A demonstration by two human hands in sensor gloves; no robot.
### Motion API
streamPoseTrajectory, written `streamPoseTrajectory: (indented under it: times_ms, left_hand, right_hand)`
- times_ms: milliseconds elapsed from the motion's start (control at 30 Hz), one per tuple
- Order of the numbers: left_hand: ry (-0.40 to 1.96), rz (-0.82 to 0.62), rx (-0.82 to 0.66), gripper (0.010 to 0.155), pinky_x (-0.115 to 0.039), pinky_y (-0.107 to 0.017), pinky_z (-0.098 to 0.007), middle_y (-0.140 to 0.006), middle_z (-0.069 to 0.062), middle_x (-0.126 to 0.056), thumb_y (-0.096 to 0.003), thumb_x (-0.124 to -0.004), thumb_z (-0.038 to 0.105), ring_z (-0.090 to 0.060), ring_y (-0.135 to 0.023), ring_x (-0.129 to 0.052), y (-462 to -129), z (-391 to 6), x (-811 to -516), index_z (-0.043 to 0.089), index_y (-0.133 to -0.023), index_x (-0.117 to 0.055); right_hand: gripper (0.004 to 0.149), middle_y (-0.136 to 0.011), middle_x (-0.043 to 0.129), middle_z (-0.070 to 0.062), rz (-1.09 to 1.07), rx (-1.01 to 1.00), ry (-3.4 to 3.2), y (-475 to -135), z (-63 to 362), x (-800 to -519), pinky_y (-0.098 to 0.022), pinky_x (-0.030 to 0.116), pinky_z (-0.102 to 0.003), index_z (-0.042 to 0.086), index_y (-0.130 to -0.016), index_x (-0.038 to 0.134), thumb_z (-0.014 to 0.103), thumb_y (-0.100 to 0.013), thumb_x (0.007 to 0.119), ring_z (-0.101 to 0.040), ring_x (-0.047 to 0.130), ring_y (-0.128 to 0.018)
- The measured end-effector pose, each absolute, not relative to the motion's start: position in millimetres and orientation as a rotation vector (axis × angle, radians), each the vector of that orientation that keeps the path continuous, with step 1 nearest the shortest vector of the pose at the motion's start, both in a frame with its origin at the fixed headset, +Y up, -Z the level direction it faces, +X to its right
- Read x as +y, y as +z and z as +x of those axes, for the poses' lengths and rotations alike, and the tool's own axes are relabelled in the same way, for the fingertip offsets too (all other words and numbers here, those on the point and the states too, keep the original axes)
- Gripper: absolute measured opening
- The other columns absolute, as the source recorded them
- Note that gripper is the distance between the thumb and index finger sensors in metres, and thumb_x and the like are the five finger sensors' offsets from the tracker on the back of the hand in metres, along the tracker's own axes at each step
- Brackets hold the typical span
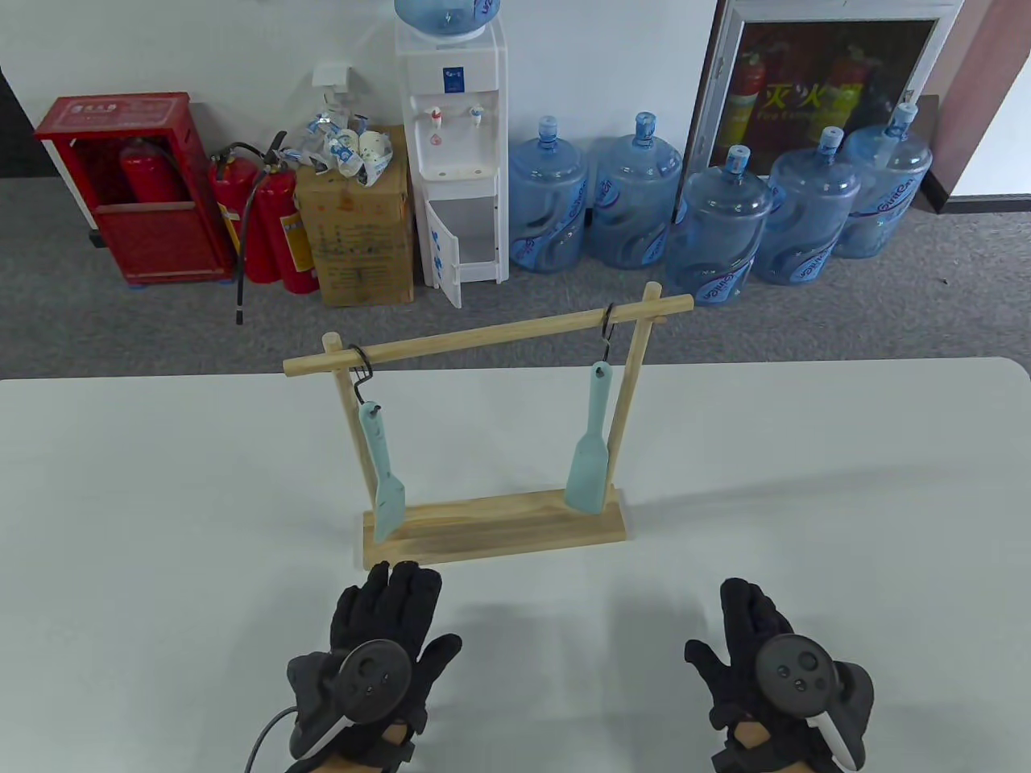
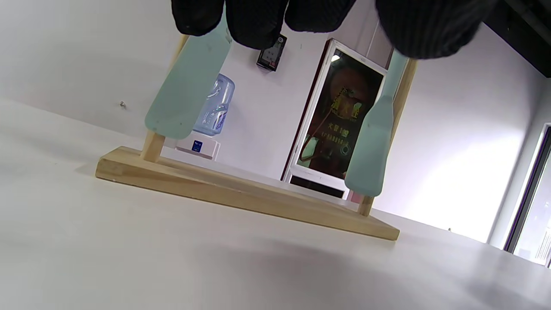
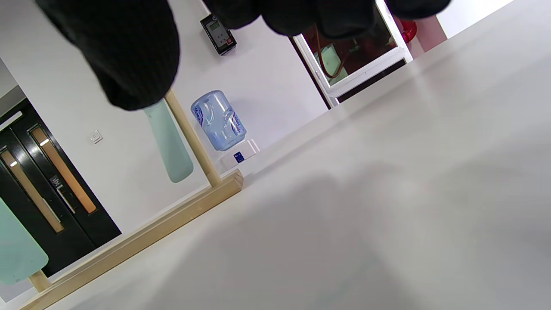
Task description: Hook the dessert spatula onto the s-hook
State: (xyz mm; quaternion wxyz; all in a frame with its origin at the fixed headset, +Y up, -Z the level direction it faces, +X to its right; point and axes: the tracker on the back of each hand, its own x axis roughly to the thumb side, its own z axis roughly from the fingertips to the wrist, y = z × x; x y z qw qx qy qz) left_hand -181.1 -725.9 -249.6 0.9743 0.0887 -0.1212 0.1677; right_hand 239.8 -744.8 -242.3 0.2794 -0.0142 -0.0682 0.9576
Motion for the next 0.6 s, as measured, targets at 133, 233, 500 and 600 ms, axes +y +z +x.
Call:
streamPoseTrajectory:
  times_ms: [133, 233, 500, 600]
  left_hand:
    - [0.316, 0.162, -0.252, 0.073, -0.037, -0.078, -0.068, -0.118, -0.008, -0.055, -0.0463, -0.072, 0.059, -0.045, -0.11, -0.052, -254.2, -177.9, -733.8, 0.029, -0.109, -0.05]
    - [0.287, 0.145, -0.266, 0.073, -0.038, -0.078, -0.068, -0.118, -0.008, -0.056, -0.0462, -0.072, 0.059, -0.045, -0.11, -0.053, -255.7, -173.8, -739.5, 0.029, -0.109, -0.051]
    - [0.256, 0.12, -0.268, 0.072, -0.039, -0.078, -0.068, -0.118, -0.008, -0.057, -0.0462, -0.072, 0.059, -0.045, -0.11, -0.055, -256.9, -173.4, -747.5, 0.029, -0.109, -0.052]
    - [0.257, 0.118, -0.265, 0.072, -0.039, -0.078, -0.068, -0.118, -0.008, -0.058, -0.0461, -0.071, 0.059, -0.045, -0.109, -0.056, -256.8, -175.0, -747.7, 0.029, -0.108, -0.052]
  right_hand:
    - [0.084, -0.107, 0.036, -0.013, -0.042, -0.179, 2.573, -241.6, 239.0, -745.7, -0.068, 0.043, -0.065, 0.017, -0.107, 0.038, 0.048, -0.043, 0.082, -0.045, 0.048, -0.1]
    - [0.084, -0.107, 0.036, -0.013, -0.046, -0.167, 2.579, -241.5, 237.7, -747.3, -0.068, 0.043, -0.065, 0.017, -0.107, 0.038, 0.048, -0.043, 0.082, -0.045, 0.048, -0.1]
    - [0.084, -0.107, 0.036, -0.013, -0.047, -0.142, 2.591, -241.7, 235.2, -750.6, -0.069, 0.043, -0.065, 0.017, -0.107, 0.037, 0.049, -0.043, 0.082, -0.045, 0.048, -0.1]
    - [0.084, -0.107, 0.036, -0.013, -0.048, -0.143, 2.589, -241.5, 235.2, -751.0, -0.068, 0.043, -0.065, 0.017, -0.107, 0.038, 0.049, -0.043, 0.082, -0.045, 0.048, -0.1]
